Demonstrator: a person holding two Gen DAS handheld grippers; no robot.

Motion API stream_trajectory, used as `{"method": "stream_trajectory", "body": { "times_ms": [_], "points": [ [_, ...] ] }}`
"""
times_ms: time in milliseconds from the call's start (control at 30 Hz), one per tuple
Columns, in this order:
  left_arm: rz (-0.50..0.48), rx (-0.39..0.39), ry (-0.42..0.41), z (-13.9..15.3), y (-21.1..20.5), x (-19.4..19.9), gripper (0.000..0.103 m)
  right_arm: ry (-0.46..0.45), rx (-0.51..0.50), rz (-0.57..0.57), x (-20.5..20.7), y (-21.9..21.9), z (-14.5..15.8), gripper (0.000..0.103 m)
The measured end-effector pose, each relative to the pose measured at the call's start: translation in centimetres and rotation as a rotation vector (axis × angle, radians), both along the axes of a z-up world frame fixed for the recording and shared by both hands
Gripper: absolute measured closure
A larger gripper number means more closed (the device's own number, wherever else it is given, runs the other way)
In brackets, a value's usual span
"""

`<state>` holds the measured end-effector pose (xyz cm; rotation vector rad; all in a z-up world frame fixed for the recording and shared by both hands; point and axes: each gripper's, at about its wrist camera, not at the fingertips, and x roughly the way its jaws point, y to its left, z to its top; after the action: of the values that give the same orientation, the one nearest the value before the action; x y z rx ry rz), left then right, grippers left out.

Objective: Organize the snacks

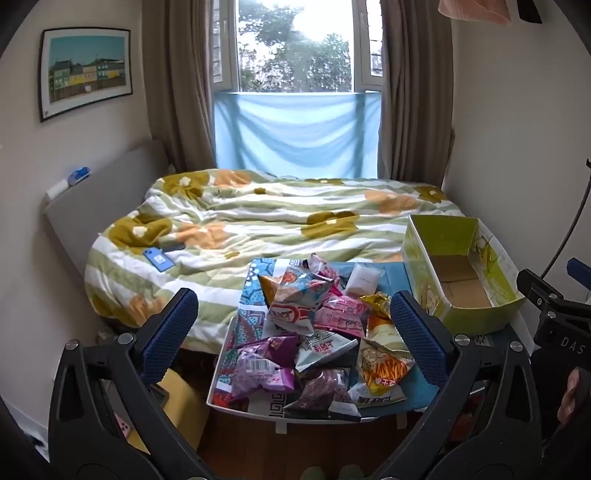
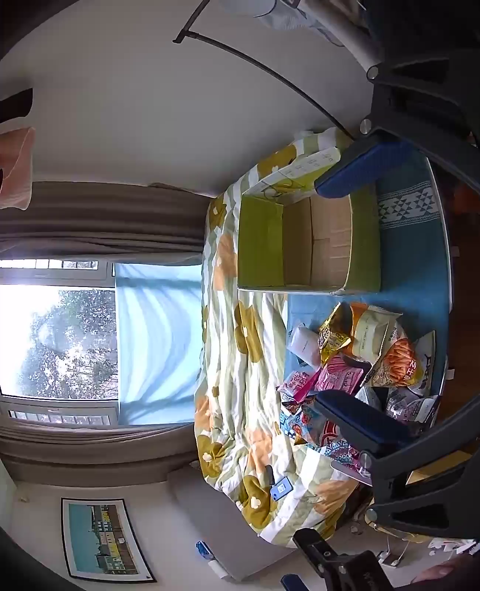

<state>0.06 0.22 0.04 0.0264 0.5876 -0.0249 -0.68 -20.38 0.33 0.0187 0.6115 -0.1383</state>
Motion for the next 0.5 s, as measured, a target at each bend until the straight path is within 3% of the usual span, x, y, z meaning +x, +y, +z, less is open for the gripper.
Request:
{"method": "stream_trajectory", "body": {
  "times_ms": [500],
  "points": [
    [0.018,0.032,-0.044,-0.03,-0.79,-0.53,0.000,-0.022,0.006,-0.014,-0.46,-0.44,0.28,0.000]
  ]
}}
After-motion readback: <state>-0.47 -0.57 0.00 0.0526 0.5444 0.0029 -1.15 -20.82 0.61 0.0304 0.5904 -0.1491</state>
